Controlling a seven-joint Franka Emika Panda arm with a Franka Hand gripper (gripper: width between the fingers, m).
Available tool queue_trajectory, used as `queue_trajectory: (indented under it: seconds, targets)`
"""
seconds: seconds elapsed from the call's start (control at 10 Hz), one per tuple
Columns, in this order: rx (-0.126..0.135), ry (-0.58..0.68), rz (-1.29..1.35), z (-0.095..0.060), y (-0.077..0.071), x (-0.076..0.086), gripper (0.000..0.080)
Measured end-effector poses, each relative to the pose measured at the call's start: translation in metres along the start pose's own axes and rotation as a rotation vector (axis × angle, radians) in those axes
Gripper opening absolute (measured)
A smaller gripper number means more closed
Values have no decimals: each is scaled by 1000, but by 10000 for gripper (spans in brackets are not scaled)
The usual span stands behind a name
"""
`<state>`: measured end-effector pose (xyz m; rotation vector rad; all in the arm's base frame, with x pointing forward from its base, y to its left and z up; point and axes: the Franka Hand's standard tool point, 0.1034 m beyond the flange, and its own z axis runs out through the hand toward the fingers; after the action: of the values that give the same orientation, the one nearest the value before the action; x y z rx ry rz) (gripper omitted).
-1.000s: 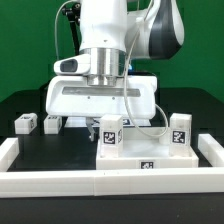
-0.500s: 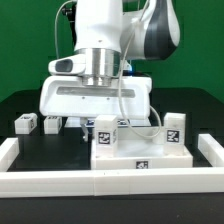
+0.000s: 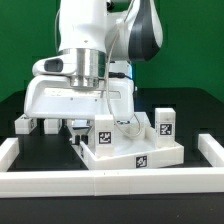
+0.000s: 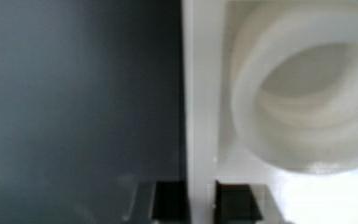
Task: Assemble square table
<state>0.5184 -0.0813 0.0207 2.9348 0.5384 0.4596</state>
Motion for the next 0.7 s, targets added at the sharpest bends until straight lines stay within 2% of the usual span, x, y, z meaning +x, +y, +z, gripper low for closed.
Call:
queue_trajectory:
  seconds: [0.2,0.5,0.7]
  targets:
    - [2,6,-105,0,-2,3,64]
    - [11,41,-423,1,-12,25,67]
    - [11,45,-519,1,-12,25,70]
